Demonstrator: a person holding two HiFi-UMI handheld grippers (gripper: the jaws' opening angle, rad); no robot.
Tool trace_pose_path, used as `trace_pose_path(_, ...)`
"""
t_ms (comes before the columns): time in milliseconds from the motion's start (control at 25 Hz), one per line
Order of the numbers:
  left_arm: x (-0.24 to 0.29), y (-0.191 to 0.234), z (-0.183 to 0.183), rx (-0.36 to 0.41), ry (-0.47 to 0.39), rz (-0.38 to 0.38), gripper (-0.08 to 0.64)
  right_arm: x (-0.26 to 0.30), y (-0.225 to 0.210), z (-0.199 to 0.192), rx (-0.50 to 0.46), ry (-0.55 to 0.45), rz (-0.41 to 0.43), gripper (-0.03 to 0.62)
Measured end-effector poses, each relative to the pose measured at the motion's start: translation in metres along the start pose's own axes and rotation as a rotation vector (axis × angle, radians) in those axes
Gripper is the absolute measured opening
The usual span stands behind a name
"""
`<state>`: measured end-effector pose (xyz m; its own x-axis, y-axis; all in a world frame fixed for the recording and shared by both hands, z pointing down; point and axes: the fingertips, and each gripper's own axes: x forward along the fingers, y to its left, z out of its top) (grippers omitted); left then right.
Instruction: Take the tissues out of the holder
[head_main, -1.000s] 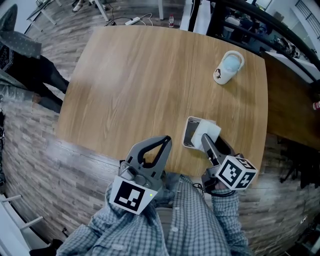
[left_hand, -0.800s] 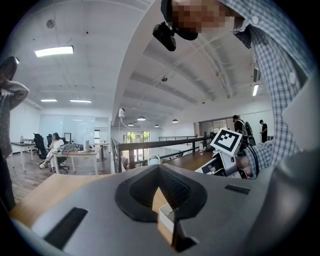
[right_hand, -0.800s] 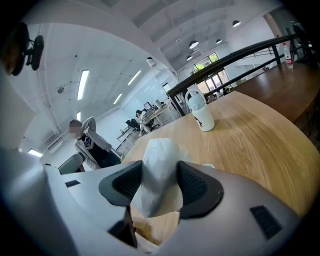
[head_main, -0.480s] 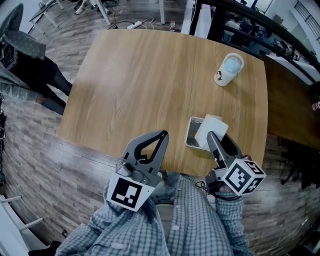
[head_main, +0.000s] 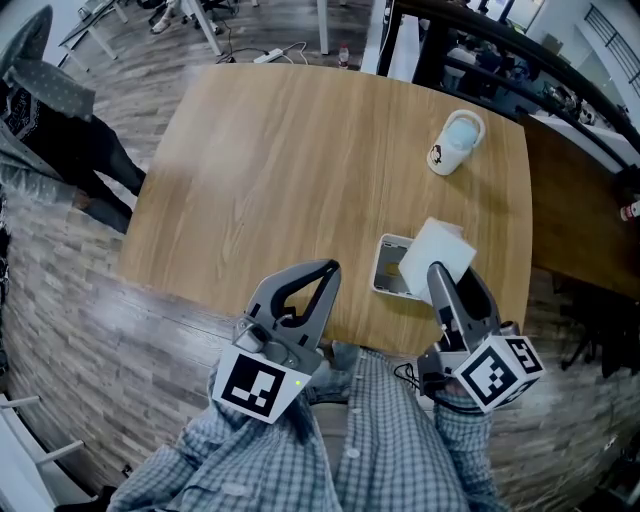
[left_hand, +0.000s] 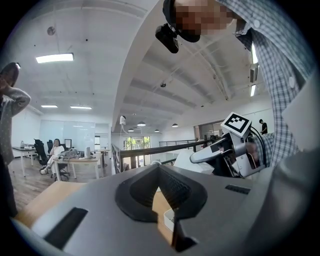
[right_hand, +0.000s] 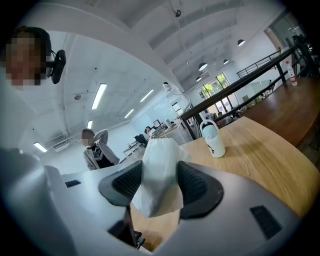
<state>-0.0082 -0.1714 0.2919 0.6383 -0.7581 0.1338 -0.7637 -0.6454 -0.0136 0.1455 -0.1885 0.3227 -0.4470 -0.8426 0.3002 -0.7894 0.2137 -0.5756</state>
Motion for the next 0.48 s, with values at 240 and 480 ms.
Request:
trace_pose_path(240, -0.002, 0.000, 0.003, -0.011, -0.013, -0.006, 0.000, -0.018, 0.009, 0.011, -0.031, -0.072, 0.015, 0.232)
trace_pose_path(480, -0.005, 0.006, 0.005, -0.032, -0.020, -0.007, 0.000, -0.031, 0.017, 0.020, -0.061, -0.146, 0.025, 0.230)
